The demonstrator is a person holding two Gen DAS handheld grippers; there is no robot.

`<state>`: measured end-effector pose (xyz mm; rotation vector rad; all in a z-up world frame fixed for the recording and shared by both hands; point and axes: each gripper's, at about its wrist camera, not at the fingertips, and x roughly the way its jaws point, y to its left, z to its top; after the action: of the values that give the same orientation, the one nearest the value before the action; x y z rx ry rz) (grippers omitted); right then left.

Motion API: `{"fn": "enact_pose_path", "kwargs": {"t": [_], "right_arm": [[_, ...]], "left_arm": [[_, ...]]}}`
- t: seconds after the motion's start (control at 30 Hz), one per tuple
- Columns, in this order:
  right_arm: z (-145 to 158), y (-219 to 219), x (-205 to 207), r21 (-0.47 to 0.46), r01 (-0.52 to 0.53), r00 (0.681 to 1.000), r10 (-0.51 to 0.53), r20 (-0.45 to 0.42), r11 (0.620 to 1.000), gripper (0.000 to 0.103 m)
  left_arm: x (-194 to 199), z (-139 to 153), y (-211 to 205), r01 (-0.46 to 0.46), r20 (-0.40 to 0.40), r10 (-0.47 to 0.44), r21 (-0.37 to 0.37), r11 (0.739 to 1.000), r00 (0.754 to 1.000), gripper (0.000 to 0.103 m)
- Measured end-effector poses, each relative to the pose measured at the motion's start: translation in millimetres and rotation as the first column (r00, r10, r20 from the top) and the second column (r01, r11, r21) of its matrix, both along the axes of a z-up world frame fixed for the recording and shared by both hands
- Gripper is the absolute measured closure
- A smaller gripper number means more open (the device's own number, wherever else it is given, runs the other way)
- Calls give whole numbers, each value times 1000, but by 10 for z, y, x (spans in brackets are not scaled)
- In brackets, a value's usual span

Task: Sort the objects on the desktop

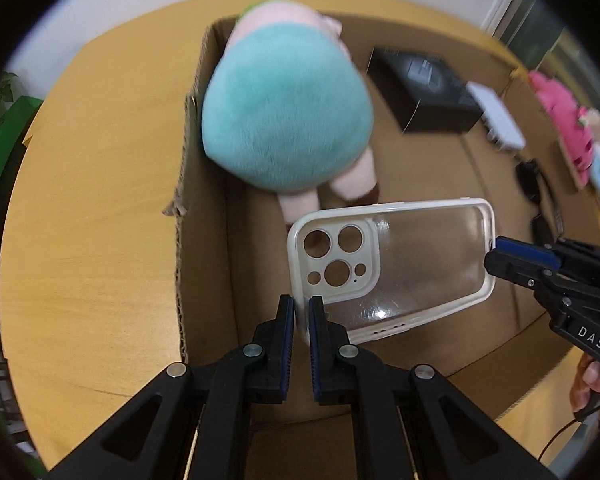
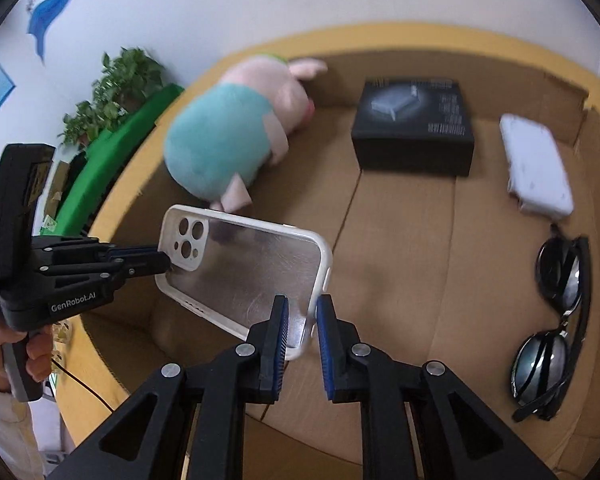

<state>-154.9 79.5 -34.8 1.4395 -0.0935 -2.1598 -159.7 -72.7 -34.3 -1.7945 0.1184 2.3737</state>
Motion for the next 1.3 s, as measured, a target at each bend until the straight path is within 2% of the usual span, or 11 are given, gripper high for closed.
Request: {"fn": "enact_pose_path", "kwargs": {"t": [0.33,0.5,0.53,0.63,0.7,0.77,0.83,0.87,0.97,1.07,1.3], "right_arm": [[-378,-149,-46,46,-28,984,19,179,999,88],[-421,-174,-41,53,-7,983,-3,183,999,86],[-413,-168,-25,50,-5,983,-4,183,999,83],[-341,-95,20,19,13,987,-16,160,1000,51],[-129,21,125,14,45,997,-46,68,999,37],[129,155,277,5,73,996,-73,-43,997,28],[404,307,518,-21,122,975,-123,-184,992,11],[529,431,700,-35,162,949,-165,-268,986,0],[646,637,1067,-16,244,877,-227,-423,970,0],[534,762,1285,20,286,833,-239,-500,958,0],[220,934,1422,-18,327,785,-283,-551,945,0]], "left_arm": [[6,-151,131,46,94,-27,-206,978,995,97],[42,-165,92,18,94,4,-227,974,996,96],[53,-143,68,8,87,12,-216,976,996,96],[155,4,-27,-32,38,39,-167,985,999,96],[355,284,-61,-52,-100,40,-124,991,994,94],[650,590,-69,-78,-279,54,-77,994,959,79],[986,824,-26,-72,-426,67,4,997,902,24],[1213,916,-10,-74,-509,86,43,996,857,18],[1705,955,183,-47,-675,99,95,994,732,18],[1750,746,355,-39,-725,105,107,993,680,18],[1574,132,390,-124,-692,199,157,980,694,18]]}}
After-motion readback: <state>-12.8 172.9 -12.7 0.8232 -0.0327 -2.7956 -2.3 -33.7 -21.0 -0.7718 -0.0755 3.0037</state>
